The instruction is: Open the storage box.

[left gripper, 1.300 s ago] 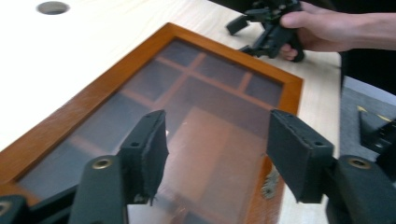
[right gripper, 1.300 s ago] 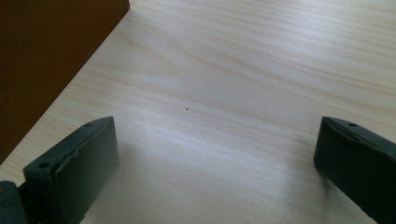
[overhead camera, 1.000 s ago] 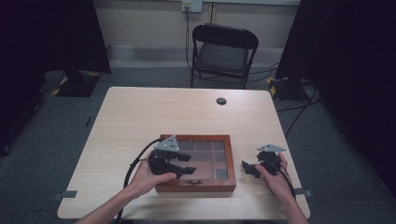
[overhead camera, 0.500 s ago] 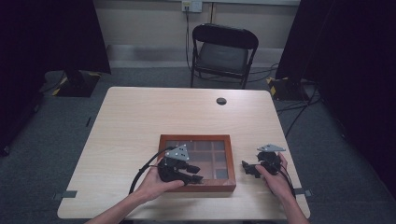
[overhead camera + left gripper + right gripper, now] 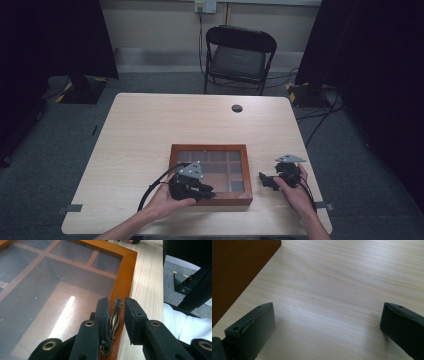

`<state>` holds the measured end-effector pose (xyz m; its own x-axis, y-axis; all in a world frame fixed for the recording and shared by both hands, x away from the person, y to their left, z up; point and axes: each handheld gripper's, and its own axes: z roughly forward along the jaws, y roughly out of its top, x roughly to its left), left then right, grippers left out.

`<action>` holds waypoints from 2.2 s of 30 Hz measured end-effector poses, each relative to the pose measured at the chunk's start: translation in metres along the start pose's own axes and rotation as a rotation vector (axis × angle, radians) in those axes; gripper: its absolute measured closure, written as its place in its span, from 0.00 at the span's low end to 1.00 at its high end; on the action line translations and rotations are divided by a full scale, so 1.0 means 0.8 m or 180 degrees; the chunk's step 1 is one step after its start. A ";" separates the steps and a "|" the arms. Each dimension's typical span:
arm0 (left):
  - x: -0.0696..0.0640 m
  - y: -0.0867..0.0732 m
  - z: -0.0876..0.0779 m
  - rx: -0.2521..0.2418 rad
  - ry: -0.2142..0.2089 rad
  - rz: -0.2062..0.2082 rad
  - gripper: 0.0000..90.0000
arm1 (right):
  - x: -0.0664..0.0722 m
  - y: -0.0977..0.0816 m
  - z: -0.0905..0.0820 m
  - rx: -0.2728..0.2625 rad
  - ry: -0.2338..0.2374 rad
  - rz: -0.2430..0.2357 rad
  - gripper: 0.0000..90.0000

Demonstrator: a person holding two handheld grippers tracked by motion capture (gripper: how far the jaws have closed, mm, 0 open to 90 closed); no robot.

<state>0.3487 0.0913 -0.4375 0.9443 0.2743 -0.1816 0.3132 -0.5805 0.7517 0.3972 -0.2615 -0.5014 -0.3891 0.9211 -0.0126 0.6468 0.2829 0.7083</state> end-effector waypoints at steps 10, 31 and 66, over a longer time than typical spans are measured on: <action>-0.003 -0.002 0.001 -0.0047 0.0070 0.0040 0.89 | 0.000 0.000 0.000 0.0000 -0.0001 0.0000 0.00; 0.005 -0.003 -0.001 -0.0073 -0.0063 -0.0181 0.90 | 0.000 0.000 0.000 0.0000 0.0000 0.0000 0.00; 0.006 0.017 -0.020 -0.0130 -0.0093 -0.0159 0.90 | 0.000 0.000 0.000 -0.0004 -0.0002 -0.0005 0.00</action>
<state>0.3561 0.0970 -0.4184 0.9304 0.2792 -0.2374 0.3560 -0.5347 0.7664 0.3973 -0.2616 -0.5015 -0.3896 0.9209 -0.0141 0.6455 0.2840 0.7091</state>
